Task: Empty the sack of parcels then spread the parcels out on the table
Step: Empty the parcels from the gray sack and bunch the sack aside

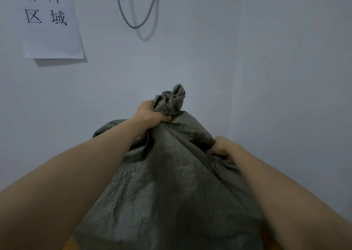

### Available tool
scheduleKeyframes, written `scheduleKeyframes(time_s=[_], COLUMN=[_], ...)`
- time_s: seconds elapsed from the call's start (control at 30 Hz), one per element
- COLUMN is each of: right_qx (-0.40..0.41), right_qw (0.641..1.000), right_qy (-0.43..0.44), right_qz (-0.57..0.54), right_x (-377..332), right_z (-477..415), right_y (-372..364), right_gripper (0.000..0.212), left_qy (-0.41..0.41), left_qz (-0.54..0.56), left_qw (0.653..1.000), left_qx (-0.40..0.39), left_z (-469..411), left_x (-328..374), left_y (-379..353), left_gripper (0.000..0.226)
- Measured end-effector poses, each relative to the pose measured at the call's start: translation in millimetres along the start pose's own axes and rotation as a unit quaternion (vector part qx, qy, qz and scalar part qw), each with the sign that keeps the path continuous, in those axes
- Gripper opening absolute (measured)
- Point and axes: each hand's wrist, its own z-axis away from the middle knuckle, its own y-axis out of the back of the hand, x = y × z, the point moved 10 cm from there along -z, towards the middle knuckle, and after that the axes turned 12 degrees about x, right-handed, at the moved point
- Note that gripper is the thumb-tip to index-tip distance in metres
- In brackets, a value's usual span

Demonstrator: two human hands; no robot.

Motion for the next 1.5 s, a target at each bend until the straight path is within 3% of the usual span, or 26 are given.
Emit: scheduleKeyframes(time_s=[0.13, 0.27, 0.37, 0.6, 0.77, 0.93, 1.1, 1.17, 1.33, 1.43, 1.5], right_qx=[0.150, 0.162, 0.181, 0.166, 0.202, 0.182, 0.205, 0.195, 0.176, 0.150, 0.082], right_qw=[0.972, 0.883, 0.843, 0.883, 0.835, 0.849, 0.823, 0.830, 0.921, 0.925, 0.911], right_qy=[-0.044, -0.085, -0.057, -0.046, 0.013, 0.016, 0.070, 0.081, 0.057, 0.081, 0.127], right_qz=[-0.173, -0.433, -0.504, -0.437, -0.511, -0.496, -0.526, -0.517, -0.342, -0.339, -0.384], right_x=[-19, -43, -66, -67, -91, -89, -118, -123, -103, -110, -126], right_z=[-24, -41, -50, -41, -43, -42, -34, -33, -28, -11, 6], right_y=[60, 93, 123, 100, 140, 126, 163, 162, 118, 119, 118], right_gripper=[0.021, 0.019, 0.032, 0.033, 0.031, 0.030, 0.025, 0.024, 0.036, 0.051, 0.086], left_qy=[-0.027, -0.050, -0.064, -0.085, -0.100, -0.103, -0.096, -0.096, -0.124, -0.128, -0.149], left_qz=[0.017, 0.020, 0.031, 0.005, -0.006, -0.023, -0.026, -0.036, -0.095, -0.139, -0.167], left_qw=[0.996, 0.988, 0.978, 0.972, 0.962, 0.961, 0.958, 0.956, 0.951, 0.948, 0.944], left_qx=[0.083, 0.147, 0.196, 0.217, 0.254, 0.257, 0.271, 0.276, 0.267, 0.257, 0.242], left_z=[-20, -33, -37, -26, -27, -24, -27, -25, -12, -5, 0], left_x=[15, 25, 37, 33, 53, 45, 51, 49, 38, 32, 31], left_y=[26, 50, 72, 74, 92, 87, 102, 105, 95, 84, 75], left_gripper=[0.054, 0.052, 0.049, 0.043, 0.041, 0.039, 0.039, 0.038, 0.036, 0.033, 0.029])
